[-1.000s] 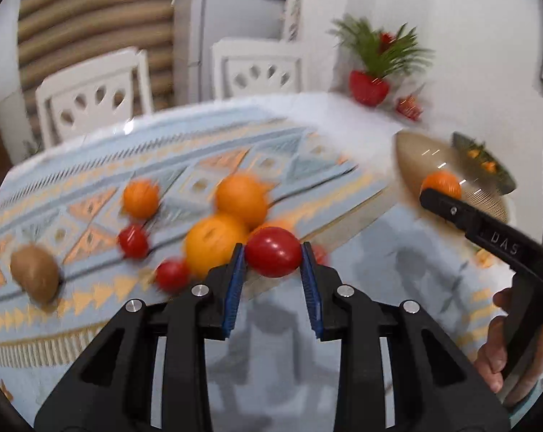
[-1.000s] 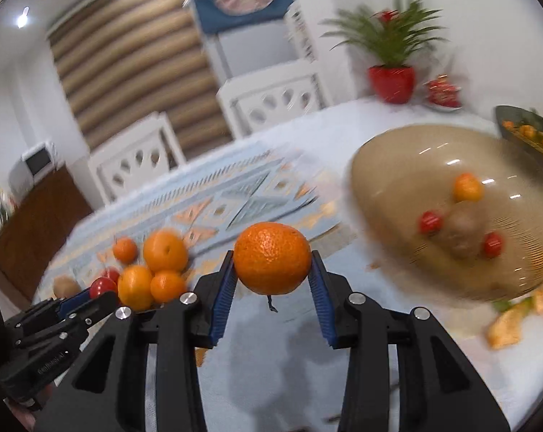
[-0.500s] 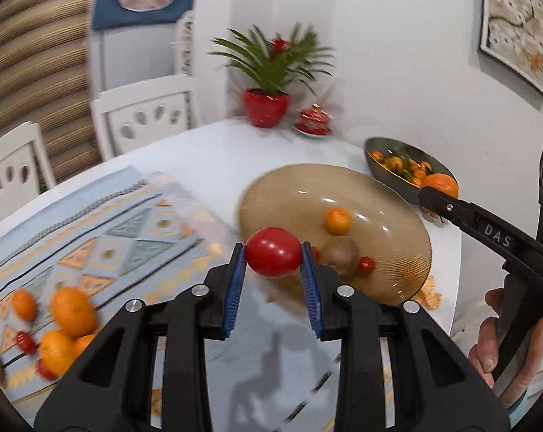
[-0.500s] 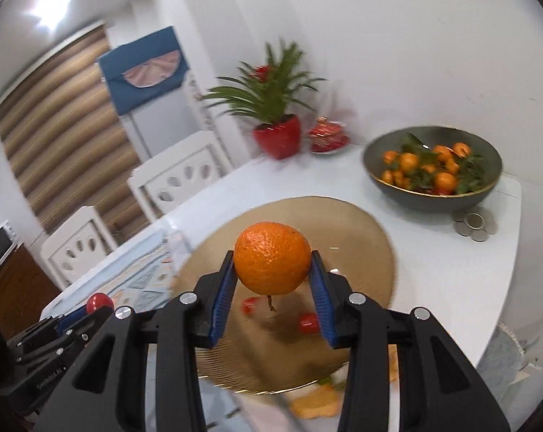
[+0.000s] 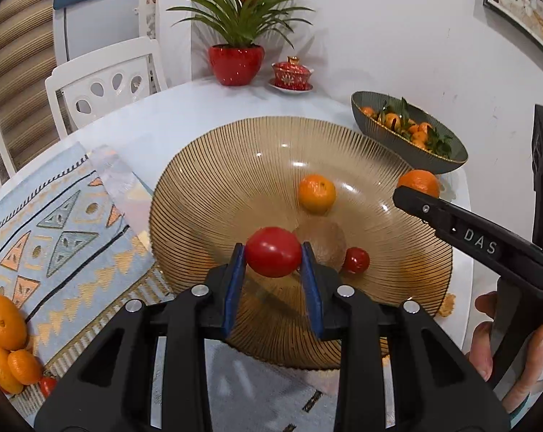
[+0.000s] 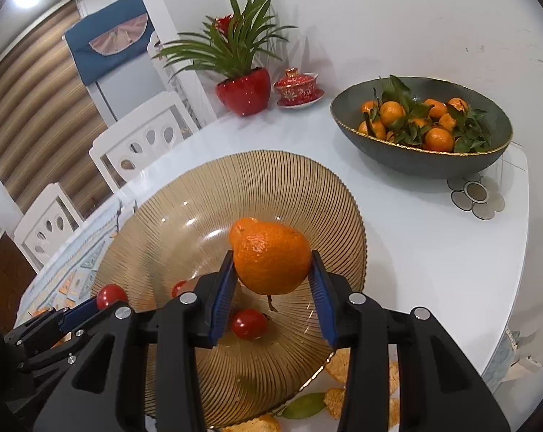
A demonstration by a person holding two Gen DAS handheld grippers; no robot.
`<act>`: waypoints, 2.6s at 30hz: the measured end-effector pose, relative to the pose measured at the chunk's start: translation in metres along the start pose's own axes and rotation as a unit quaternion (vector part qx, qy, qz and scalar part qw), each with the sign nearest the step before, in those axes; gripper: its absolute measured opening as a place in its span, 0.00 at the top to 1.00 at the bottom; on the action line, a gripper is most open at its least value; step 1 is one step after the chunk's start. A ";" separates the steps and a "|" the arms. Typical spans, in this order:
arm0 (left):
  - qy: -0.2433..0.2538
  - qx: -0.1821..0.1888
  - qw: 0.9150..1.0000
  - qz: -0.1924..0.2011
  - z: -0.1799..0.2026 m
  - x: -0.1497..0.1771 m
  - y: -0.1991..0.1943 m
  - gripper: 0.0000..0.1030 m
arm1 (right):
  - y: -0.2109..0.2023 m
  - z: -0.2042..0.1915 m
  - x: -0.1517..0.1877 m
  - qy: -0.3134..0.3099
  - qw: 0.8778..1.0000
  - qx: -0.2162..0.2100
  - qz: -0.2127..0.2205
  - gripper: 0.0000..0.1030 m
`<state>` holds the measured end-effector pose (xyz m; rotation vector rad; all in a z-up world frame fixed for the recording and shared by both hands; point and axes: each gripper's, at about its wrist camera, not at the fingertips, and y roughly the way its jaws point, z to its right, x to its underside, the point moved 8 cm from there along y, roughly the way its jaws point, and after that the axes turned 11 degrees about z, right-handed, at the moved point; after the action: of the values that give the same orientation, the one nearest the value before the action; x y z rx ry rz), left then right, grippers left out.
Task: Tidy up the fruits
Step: 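Carry mandarin and tomato into the glass bowl and open both tools, then move both open tools back toward the fruit row, then grasp a cherry tomato with the left tool while the right tool grasps another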
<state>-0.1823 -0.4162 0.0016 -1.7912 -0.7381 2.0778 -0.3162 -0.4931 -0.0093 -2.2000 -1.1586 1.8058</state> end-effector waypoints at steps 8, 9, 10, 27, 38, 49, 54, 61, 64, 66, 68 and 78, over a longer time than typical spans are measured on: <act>-0.004 0.003 1.000 -0.015 0.001 0.009 0.014 0.71 | 0.005 -0.003 0.005 -0.020 1.000 0.008 -0.003 0.61; -0.005 0.004 1.000 -0.016 0.001 0.010 0.014 0.70 | 0.005 -0.004 0.004 -0.021 1.000 0.009 -0.003 0.61; -0.005 0.004 1.000 -0.017 0.001 0.010 0.014 0.70 | 0.005 -0.003 0.005 -0.021 1.000 0.009 -0.004 0.60; -0.022 -0.001 1.000 0.013 -0.018 0.002 -0.034 0.57 | -0.035 -0.024 -0.008 -0.022 1.000 -0.002 0.018 0.58; -0.042 -0.017 0.997 0.055 -0.053 0.001 -0.101 0.50 | -0.069 -0.090 -0.004 -0.059 0.997 -0.036 0.030 0.56; -0.091 -0.057 0.991 0.085 -0.132 0.017 -0.162 0.44 | -0.078 -0.189 0.032 -0.124 0.988 -0.088 0.015 0.51; -0.126 -0.097 0.983 0.094 -0.191 0.036 -0.190 0.38 | -0.069 -0.233 0.062 -0.150 0.982 -0.115 -0.011 0.51; -0.169 -0.158 0.969 0.083 -0.265 0.071 -0.211 0.38 | -0.047 -0.286 0.107 -0.181 0.971 -0.148 -0.057 0.51; -0.173 -0.165 0.969 0.068 -0.283 0.087 -0.208 0.38 | -0.039 -0.303 0.125 -0.199 0.965 -0.156 -0.069 0.49; -0.174 -0.161 0.970 0.053 -0.292 0.102 -0.203 0.38 | -0.032 -0.311 0.137 -0.210 0.962 -0.161 -0.075 0.47; -0.176 -0.154 0.972 0.034 -0.299 0.117 -0.193 0.38 | -0.026 -0.316 0.147 -0.215 0.959 -0.164 -0.080 0.46; -0.175 -0.125 0.977 0.008 -0.302 0.139 -0.174 0.35 | -0.014 -0.320 0.169 -0.218 0.955 -0.177 -0.098 0.35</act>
<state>0.0709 -0.1427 -0.0432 -1.5632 -1.1253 2.4378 -0.0421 -0.2593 -0.0413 -1.7846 -1.8420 2.1998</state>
